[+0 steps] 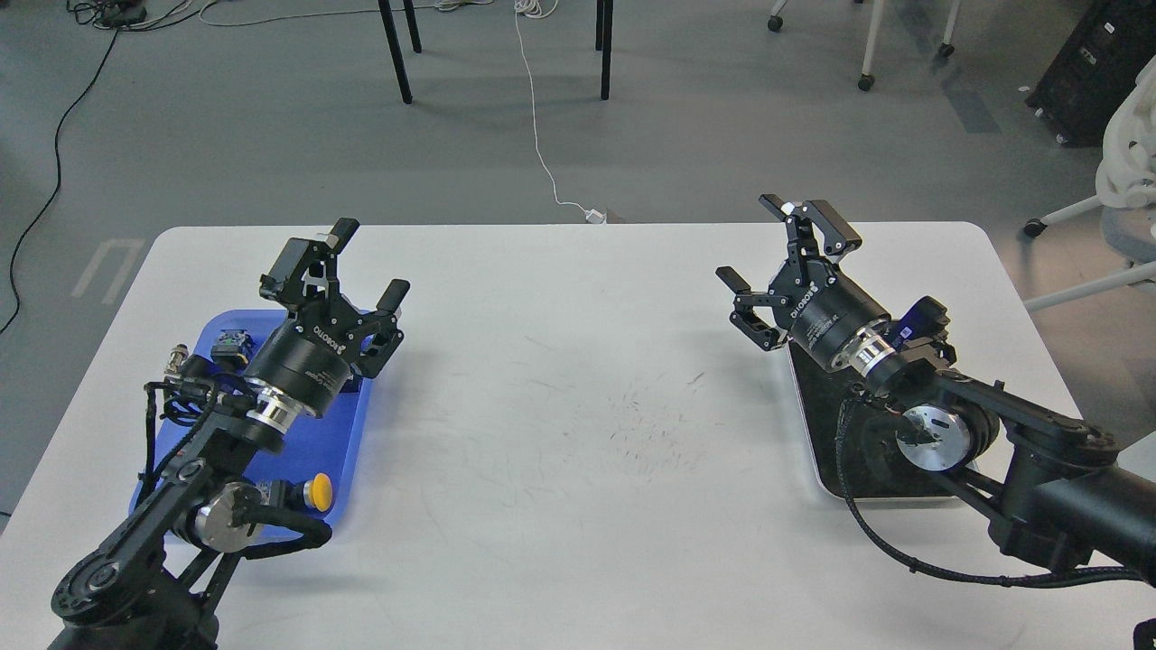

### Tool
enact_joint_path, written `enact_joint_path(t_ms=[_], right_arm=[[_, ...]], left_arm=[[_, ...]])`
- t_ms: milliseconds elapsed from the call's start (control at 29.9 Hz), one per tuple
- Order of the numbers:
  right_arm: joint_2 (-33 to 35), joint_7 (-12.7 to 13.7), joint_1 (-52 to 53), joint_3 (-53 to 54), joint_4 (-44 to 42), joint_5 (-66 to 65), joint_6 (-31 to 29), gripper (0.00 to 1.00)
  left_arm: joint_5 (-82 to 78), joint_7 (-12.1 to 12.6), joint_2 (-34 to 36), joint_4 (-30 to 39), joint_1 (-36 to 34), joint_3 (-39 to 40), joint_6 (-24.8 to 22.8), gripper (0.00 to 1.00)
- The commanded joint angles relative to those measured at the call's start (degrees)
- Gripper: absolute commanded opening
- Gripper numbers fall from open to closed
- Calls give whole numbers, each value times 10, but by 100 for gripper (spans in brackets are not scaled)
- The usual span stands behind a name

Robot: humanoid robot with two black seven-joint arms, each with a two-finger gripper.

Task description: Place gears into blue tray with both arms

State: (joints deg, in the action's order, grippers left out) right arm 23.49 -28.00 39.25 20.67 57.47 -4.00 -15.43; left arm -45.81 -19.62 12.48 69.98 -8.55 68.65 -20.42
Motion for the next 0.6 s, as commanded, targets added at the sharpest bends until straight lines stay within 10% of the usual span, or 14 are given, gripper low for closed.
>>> enact_joint_path(t_ms=[0,568], right_arm=[[-1,0,0,0,-1,0,1,99],[-2,0,1,-4,0,-4,-3,99]], left_arm=[[0,-1,0,5,4,0,-1,98],[0,-7,28,-4,-11,-11,6,98]])
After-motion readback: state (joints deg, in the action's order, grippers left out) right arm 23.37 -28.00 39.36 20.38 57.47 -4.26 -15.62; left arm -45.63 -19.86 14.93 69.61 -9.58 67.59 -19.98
